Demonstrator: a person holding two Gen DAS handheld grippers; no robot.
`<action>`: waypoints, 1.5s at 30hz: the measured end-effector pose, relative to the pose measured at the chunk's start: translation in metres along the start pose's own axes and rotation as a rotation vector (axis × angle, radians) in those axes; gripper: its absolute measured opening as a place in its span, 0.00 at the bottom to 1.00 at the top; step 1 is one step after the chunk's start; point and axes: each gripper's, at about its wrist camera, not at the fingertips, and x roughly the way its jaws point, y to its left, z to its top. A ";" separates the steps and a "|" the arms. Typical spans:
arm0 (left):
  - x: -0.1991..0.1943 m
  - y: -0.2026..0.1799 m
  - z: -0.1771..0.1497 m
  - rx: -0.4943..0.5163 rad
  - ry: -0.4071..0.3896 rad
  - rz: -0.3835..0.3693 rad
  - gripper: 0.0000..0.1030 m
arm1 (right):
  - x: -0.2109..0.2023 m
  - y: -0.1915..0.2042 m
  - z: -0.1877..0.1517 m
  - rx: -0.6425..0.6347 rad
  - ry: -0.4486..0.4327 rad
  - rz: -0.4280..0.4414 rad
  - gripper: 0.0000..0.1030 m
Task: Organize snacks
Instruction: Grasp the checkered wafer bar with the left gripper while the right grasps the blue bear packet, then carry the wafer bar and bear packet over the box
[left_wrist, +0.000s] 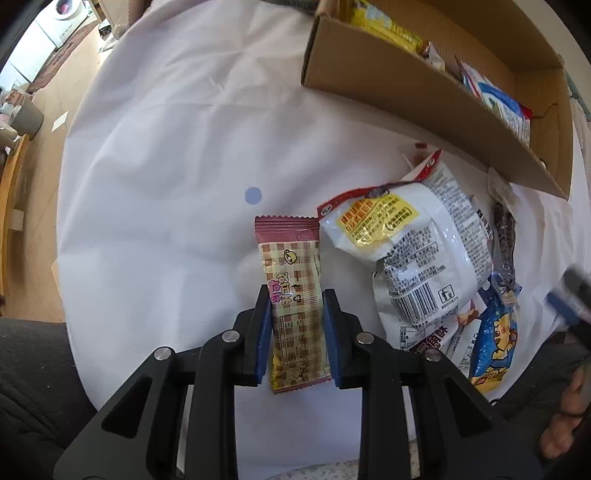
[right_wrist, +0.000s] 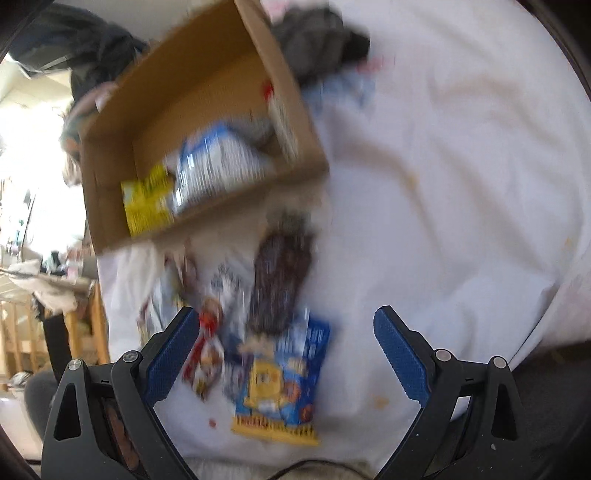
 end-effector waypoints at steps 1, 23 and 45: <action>-0.002 0.000 0.000 0.002 -0.009 0.004 0.21 | 0.008 0.000 -0.006 0.001 0.052 0.008 0.95; -0.037 0.011 -0.003 -0.037 -0.093 0.008 0.21 | 0.023 0.027 -0.050 -0.109 0.206 -0.004 0.22; -0.162 -0.009 0.059 0.032 -0.374 -0.108 0.21 | -0.114 0.065 0.033 -0.176 -0.233 0.249 0.21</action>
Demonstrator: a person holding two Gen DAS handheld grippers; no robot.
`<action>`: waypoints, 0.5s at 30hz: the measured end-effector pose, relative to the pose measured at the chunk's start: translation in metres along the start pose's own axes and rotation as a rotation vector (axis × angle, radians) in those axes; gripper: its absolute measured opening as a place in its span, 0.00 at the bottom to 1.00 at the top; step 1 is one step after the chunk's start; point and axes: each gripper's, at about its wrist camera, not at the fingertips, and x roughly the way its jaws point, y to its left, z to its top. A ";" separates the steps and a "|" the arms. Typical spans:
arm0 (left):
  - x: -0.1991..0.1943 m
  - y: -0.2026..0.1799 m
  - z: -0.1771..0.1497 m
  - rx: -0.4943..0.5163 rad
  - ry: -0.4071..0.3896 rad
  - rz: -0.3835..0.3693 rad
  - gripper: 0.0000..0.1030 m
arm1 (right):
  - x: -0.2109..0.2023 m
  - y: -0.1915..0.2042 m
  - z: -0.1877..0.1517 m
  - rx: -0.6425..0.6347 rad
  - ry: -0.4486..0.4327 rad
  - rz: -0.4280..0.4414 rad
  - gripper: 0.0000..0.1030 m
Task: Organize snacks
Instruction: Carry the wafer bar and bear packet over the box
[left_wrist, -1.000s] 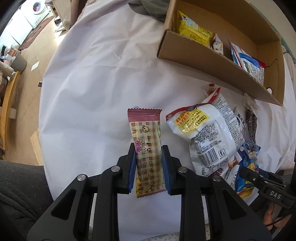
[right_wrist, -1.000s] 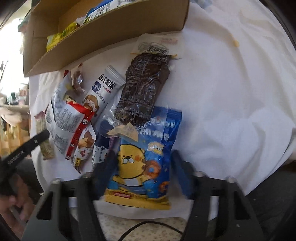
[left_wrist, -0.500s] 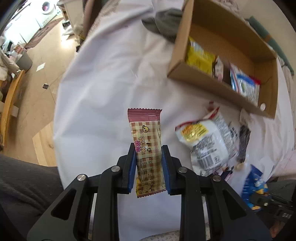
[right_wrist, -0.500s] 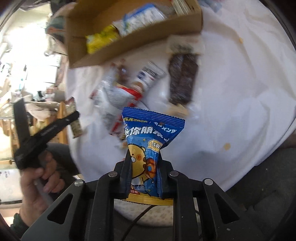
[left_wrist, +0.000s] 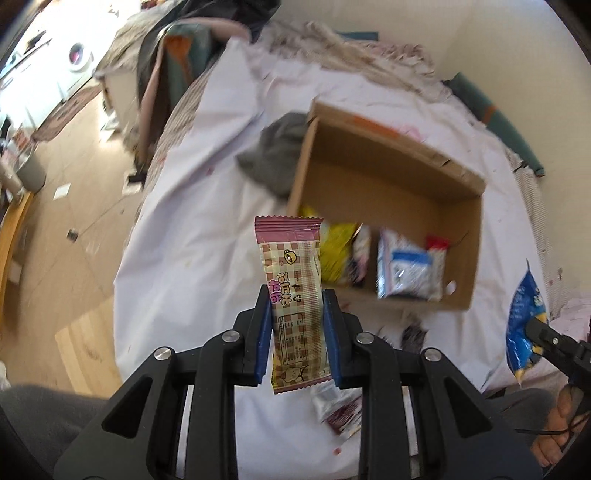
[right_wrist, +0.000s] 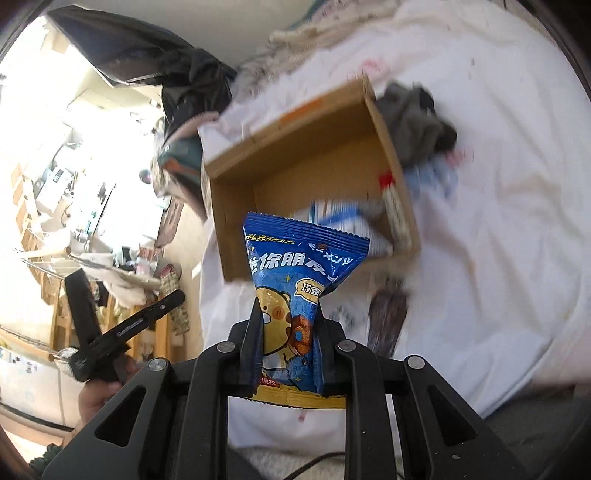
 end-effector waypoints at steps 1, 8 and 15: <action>0.001 -0.004 0.004 0.010 -0.007 -0.003 0.21 | 0.000 0.001 0.007 -0.020 -0.024 -0.009 0.21; 0.022 -0.036 0.033 0.100 -0.021 -0.026 0.21 | 0.008 -0.003 0.036 -0.103 -0.116 -0.064 0.21; 0.060 -0.054 0.044 0.144 0.001 -0.039 0.21 | 0.048 -0.014 0.047 -0.134 -0.114 -0.108 0.21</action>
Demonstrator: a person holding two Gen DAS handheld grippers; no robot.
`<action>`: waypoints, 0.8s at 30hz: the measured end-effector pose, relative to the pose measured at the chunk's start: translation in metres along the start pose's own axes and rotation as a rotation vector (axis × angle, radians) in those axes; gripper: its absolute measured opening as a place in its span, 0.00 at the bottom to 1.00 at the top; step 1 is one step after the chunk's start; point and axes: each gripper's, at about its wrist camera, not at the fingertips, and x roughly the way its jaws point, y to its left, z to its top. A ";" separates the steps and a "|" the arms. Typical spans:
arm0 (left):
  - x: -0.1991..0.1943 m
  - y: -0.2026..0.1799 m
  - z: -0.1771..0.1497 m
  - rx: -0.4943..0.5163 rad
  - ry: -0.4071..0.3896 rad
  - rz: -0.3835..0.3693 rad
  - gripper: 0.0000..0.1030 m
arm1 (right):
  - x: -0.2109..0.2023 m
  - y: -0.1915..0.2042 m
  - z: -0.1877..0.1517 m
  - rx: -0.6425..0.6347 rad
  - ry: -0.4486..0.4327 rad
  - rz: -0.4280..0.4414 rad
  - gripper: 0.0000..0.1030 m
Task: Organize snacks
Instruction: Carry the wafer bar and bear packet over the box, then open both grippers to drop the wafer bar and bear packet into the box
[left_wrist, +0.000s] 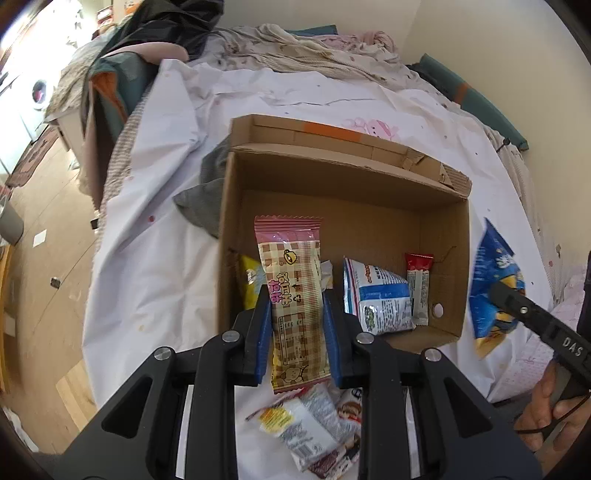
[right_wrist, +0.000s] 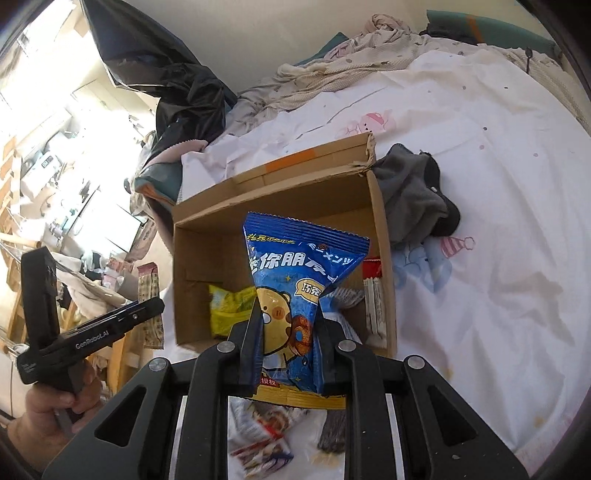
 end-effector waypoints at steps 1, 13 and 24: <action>0.006 -0.002 0.002 0.010 0.000 0.001 0.21 | 0.004 -0.001 0.000 -0.007 -0.003 -0.009 0.21; 0.059 -0.015 -0.003 0.044 0.028 -0.014 0.21 | 0.040 -0.006 -0.002 -0.074 0.022 -0.092 0.21; 0.061 -0.022 0.001 0.058 -0.010 0.000 0.22 | 0.052 -0.007 0.000 -0.071 0.045 -0.109 0.22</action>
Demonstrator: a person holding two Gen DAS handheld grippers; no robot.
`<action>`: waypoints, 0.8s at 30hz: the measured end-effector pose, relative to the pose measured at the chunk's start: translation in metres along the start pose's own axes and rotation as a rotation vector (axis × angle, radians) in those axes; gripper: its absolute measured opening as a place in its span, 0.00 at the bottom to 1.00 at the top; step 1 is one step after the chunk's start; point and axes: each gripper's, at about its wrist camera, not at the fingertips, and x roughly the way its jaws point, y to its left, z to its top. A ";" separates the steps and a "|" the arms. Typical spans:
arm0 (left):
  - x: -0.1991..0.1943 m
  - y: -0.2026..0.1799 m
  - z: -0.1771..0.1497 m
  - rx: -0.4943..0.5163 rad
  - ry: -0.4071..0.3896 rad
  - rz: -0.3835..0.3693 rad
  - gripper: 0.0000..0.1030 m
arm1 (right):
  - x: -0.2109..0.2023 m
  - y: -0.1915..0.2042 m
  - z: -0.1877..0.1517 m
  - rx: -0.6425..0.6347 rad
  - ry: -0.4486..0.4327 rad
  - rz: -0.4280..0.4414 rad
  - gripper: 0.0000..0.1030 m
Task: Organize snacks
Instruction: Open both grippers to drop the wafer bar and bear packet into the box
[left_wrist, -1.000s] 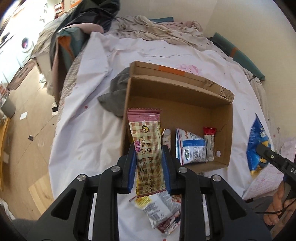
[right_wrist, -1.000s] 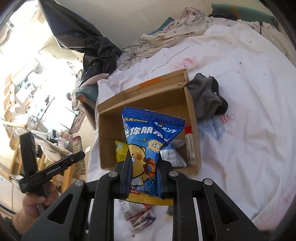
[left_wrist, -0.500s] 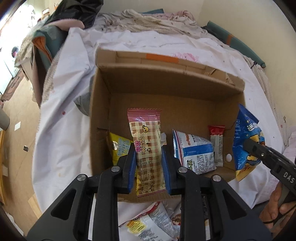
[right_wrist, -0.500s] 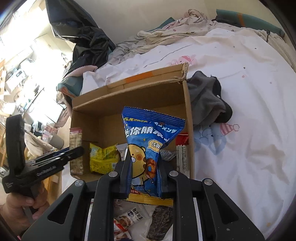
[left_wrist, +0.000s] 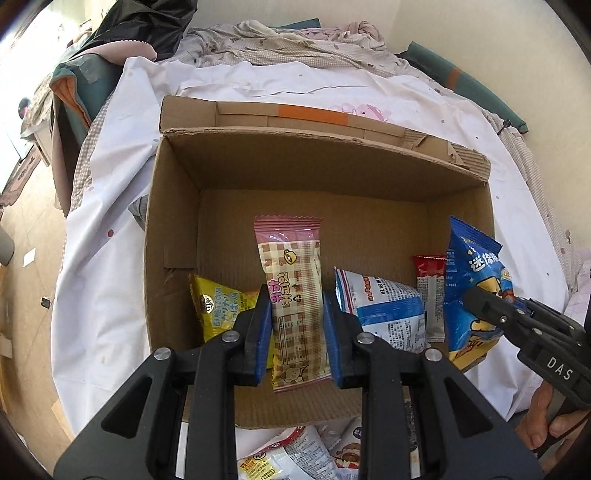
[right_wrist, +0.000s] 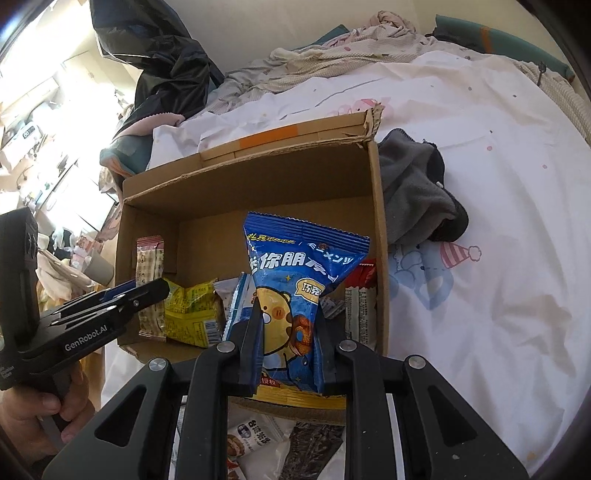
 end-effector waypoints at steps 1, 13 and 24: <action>0.001 0.000 0.000 0.002 0.001 0.002 0.22 | 0.000 0.000 0.000 0.000 0.001 0.001 0.23; 0.002 -0.002 -0.004 0.012 0.006 0.021 0.28 | -0.004 0.001 0.003 0.013 -0.024 0.015 0.26; -0.015 -0.001 -0.007 0.007 -0.063 0.009 0.82 | -0.022 0.003 0.006 0.028 -0.102 0.047 0.82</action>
